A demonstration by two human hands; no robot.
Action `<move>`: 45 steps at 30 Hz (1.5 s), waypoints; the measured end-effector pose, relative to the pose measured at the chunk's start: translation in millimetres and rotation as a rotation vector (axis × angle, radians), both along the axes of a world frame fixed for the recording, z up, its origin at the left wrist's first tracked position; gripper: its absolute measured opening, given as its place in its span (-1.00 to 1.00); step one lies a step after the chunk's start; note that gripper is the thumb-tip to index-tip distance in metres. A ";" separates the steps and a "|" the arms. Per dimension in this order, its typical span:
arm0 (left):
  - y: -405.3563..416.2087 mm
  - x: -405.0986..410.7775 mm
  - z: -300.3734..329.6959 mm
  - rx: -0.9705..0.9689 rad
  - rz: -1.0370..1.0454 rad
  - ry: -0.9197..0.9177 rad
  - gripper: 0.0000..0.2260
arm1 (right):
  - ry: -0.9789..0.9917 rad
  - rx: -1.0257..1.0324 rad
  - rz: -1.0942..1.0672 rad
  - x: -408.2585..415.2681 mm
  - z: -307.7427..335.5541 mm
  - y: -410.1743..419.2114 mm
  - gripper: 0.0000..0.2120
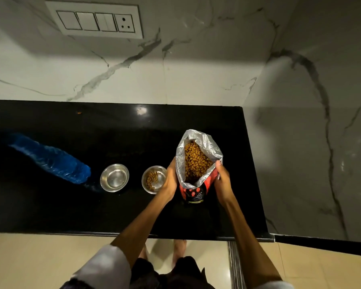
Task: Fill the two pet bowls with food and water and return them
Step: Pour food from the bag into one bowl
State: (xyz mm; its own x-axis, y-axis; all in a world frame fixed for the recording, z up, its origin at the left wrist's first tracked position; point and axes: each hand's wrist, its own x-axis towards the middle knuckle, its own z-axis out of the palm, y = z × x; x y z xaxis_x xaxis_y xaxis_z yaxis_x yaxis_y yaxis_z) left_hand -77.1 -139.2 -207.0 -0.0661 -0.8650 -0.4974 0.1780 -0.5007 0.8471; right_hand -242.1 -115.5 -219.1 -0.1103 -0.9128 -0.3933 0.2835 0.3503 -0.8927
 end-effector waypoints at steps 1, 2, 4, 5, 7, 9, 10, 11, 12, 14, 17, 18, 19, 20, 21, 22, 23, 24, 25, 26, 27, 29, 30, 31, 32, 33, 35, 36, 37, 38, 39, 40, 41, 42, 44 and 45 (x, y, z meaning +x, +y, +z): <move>-0.4 -0.5 -0.8 0.012 0.013 0.006 -0.59 | -0.010 0.005 0.002 0.8 -3.3 -0.7 -0.34; -0.7 -0.9 -2.2 0.019 0.021 0.003 -0.62 | -0.014 0.008 -0.003 1.6 -6.5 -1.2 -0.30; -1.7 -3.3 -6.7 0.037 0.043 -0.002 -0.68 | -0.007 0.016 -0.024 3.8 -12.4 -1.1 -0.19; -2.7 -4.5 -10.7 0.049 0.065 0.006 -0.70 | -0.001 0.013 -0.029 5.5 -14.3 -1.2 -0.15; -3.4 -7.2 -15.0 0.076 0.099 0.035 -0.71 | 0.027 0.003 -0.046 9.1 -16.2 -2.0 -0.13; -5.2 -10.5 -11.0 0.108 0.116 0.062 -0.71 | 0.040 0.008 -0.075 12.1 -17.4 -3.0 -0.18; -7.0 -12.9 -8.0 0.120 0.132 0.075 -0.71 | 0.044 0.008 -0.079 13.3 -18.0 -3.4 -0.20; -8.3 -14.5 -6.5 0.132 0.145 0.087 -0.71 | 0.055 0.005 -0.076 14.0 -18.2 -3.4 -0.21; -8.4 -15.5 -6.3 0.138 0.152 0.102 -0.70 | 0.066 0.000 -0.072 13.9 -18.4 -3.2 -0.21; -3.9 -15.1 -10.3 0.217 0.139 0.157 -0.67 | 0.073 -0.006 -0.062 12.6 -17.5 -3.4 -0.20; 5.7 -15.7 -4.9 0.340 0.074 0.171 -0.62 | 0.077 -0.004 -0.053 11.5 -11.7 -5.7 -0.15; 5.6 -17.8 -4.0 0.288 0.086 0.155 -0.66 | 0.070 0.002 -0.059 11.2 -9.5 -6.6 -0.13; 5.6 -19.7 0.5 0.214 0.103 0.137 -0.72 | 0.061 0.006 -0.066 10.9 -6.5 -7.2 -0.09; 5.7 -22.3 5.6 0.139 0.128 0.139 -0.76 | 0.055 0.003 -0.070 10.2 -3.4 -7.4 -0.08; 6.5 -24.3 11.8 0.099 0.144 0.179 -0.76 | 0.051 -0.008 -0.069 9.5 0.0 -7.2 -0.11; 7.1 -25.5 14.5 0.071 0.148 0.195 -0.75 | 0.051 -0.020 -0.059 8.2 3.6 -6.7 -0.17; 7.8 -25.7 13.1 0.042 0.155 0.193 -0.74 | 0.055 -0.030 -0.042 7.1 7.1 -5.9 -0.24; 9.9 -25.1 11.8 0.026 0.166 0.187 -0.74 | 0.064 -0.040 -0.025 6.5 11.1 -4.2 -0.30; 11.8 -24.3 10.7 0.030 0.182 0.170 -0.73 | 0.078 -0.050 -0.009 6.1 15.1 -2.4 -0.35; 15.1 -23.5 10.7 0.044 0.197 0.171 -0.72 | 0.094 -0.059 0.004 6.2 18.8 -0.2 -0.38; 18.2 -23.1 11.4 0.053 0.203 0.183 -0.71 | 0.110 -0.065 0.013 6.4 22.3 1.7 -0.40; 24.6 -21.9 14.8 0.048 0.182 0.223 -0.65 | 0.137 -0.072 0.024 7.3 27.8 6.0 -0.37; 28.4 -21.7 15.3 0.032 0.164 0.251 -0.61 | 0.148 -0.075 0.027 7.5 29.5 8.2 -0.33; 32.4 -20.2 14.7 0.016 0.155 0.283 -0.56 | 0.159 -0.075 0.031 8.9 31.5 10.8 -0.28; 36.1 -19.1 14.6 0.014 0.155 0.308 -0.52 | 0.171 -0.071 0.036 9.5 33.6 13.3 -0.26; 38.9 -19.1 15.2 0.031 0.170 0.317 -0.50 | 0.182 -0.066 0.046 8.7 35.4 14.7 -0.28; 46.6 -16.7 16.6 0.088 0.195 0.341 -0.50 | 0.214 -0.063 0.072 11.2 39.9 18.6 -0.38; 50.1 -16.0 15.6 0.108 0.196 0.366 -0.50 | 0.234 -0.056 0.080 12.6 42.5 20.3 -0.42; 53.5 -15.9 15.1 0.120 0.199 0.387 -0.48 | 0.254 -0.048 0.078 13.7 45.2 22.0 -0.46; 56.6 -15.9 15.3 0.128 0.202 0.396 -0.46 | 0.271 -0.042 0.070 14.7 47.2 23.6 -0.49; 60.3 -15.6 16.3 0.137 0.203 0.404 -0.45 | 0.291 -0.040 0.061 16.1 49.4 25.6 -0.50; 64.1 -15.4 17.3 0.145 0.201 0.415 -0.43 | 0.313 -0.039 0.055 17.9 51.6 27.5 -0.49; 67.5 -14.9 17.1 0.150 0.200 0.433 -0.42 | 0.339 -0.041 0.054 20.6 53.9 29.8 -0.48; 70.8 -14.7 16.0 0.150 0.198 0.459 -0.42 | 0.367 -0.046 0.058 22.7 55.8 32.3 -0.48; 76.2 -13.6 14.9 0.151 0.190 0.504 -0.42 | 0.414 -0.050 0.067 24.8 58.0 36.2 -0.47; 78.1 -12.5 14.6 0.166 0.197 0.525 -0.42 | 0.432 -0.046 0.072 25.5 59.1 37.5 -0.47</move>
